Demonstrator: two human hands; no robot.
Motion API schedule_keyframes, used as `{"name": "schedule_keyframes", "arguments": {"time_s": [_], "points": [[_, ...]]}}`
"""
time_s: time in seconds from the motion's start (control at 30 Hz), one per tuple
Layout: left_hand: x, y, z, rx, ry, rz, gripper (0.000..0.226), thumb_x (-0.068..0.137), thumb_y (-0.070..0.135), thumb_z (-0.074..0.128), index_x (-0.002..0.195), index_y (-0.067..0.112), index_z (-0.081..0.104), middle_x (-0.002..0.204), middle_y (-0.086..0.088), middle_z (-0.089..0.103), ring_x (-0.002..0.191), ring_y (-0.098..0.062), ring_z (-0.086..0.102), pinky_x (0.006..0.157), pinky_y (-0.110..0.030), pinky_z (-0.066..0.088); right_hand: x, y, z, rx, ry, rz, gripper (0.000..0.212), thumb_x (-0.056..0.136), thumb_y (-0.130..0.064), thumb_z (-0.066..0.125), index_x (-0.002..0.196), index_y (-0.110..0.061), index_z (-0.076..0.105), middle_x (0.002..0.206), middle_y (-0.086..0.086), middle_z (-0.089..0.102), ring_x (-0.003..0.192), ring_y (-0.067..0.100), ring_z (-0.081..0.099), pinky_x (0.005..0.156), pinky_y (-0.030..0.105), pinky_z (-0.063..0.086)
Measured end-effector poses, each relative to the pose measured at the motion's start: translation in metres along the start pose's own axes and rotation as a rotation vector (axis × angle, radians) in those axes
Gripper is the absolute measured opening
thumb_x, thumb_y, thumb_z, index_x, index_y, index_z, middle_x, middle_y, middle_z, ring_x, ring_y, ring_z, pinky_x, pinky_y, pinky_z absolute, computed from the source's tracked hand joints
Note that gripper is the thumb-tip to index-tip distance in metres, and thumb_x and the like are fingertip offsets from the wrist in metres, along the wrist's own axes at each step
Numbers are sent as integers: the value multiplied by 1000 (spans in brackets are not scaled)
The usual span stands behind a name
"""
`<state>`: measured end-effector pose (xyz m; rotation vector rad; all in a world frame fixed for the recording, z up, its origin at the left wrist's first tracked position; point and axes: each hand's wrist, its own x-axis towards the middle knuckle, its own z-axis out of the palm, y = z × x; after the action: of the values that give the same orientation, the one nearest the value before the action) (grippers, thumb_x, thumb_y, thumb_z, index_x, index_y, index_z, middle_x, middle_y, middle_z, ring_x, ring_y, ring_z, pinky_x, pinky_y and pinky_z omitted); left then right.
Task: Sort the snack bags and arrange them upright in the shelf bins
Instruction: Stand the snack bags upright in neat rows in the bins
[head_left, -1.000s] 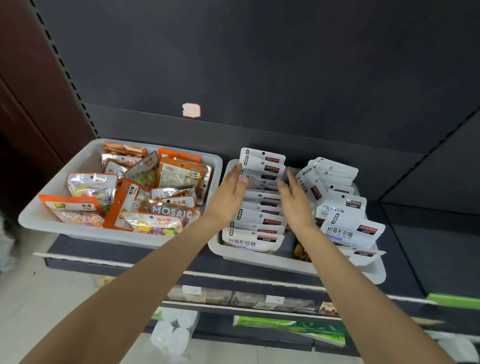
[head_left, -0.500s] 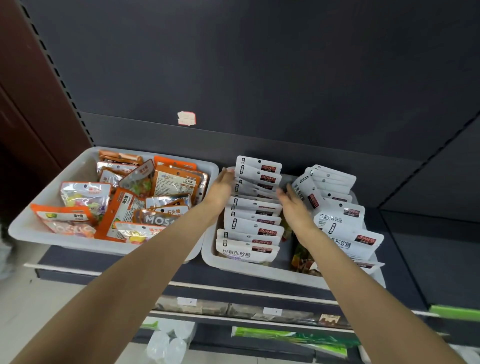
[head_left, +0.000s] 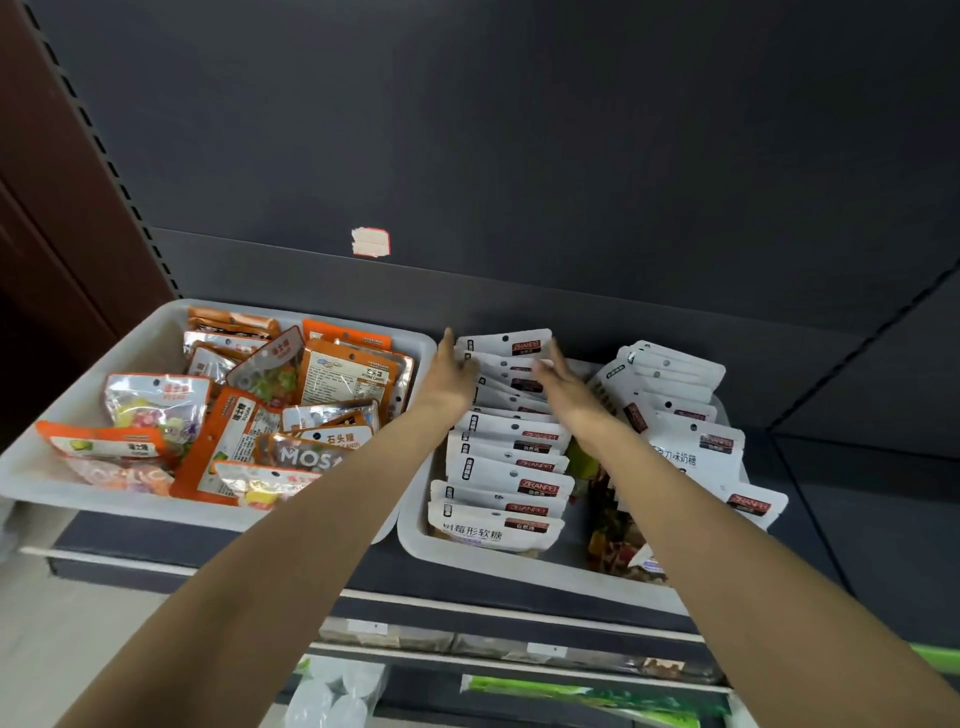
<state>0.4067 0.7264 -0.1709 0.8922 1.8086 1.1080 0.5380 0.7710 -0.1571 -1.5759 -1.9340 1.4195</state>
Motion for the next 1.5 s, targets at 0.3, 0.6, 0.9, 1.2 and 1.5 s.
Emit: {"name": "schedule_keyframes", "arguments": {"time_s": [0.3,0.6,0.9,1.2,1.5], "points": [[-23,14,14,591,78,417,50,97,21,47,144,19,33,149,-6,34,135,-26,33,110,-36,31,-19,33,-64,-551,443,-51,49,94,-30,53,139,-16,39,138,12,44,127,29,41,96,38,42],[-49,31,60,887,11,526,49,95,24,46,142,18,35,148,-5,35,135,-25,33,109,-38,31,-23,49,-95,-448,248,-120,5,91,-19,61,94,-17,64,96,3,64,87,18,57,66,25,39],[-57,60,106,441,-51,299,92,85,21,68,152,17,4,154,-2,29,137,-22,35,110,-32,29,-47,60,-157,15,87,-275,19,93,-5,55,103,-18,65,109,8,64,99,24,63,76,42,58],[-69,80,110,488,15,355,9,87,13,64,94,7,68,82,-8,69,77,-19,62,72,-24,46,-54,101,-170,260,118,-183,13,92,1,54,98,-7,64,103,12,63,98,26,62,81,40,55],[-84,87,123,284,90,475,9,88,9,63,83,16,66,74,-4,67,57,-2,58,63,-17,49,-57,105,-182,317,307,-333,13,92,-1,55,92,-10,65,93,5,67,82,15,64,69,27,55]]}}
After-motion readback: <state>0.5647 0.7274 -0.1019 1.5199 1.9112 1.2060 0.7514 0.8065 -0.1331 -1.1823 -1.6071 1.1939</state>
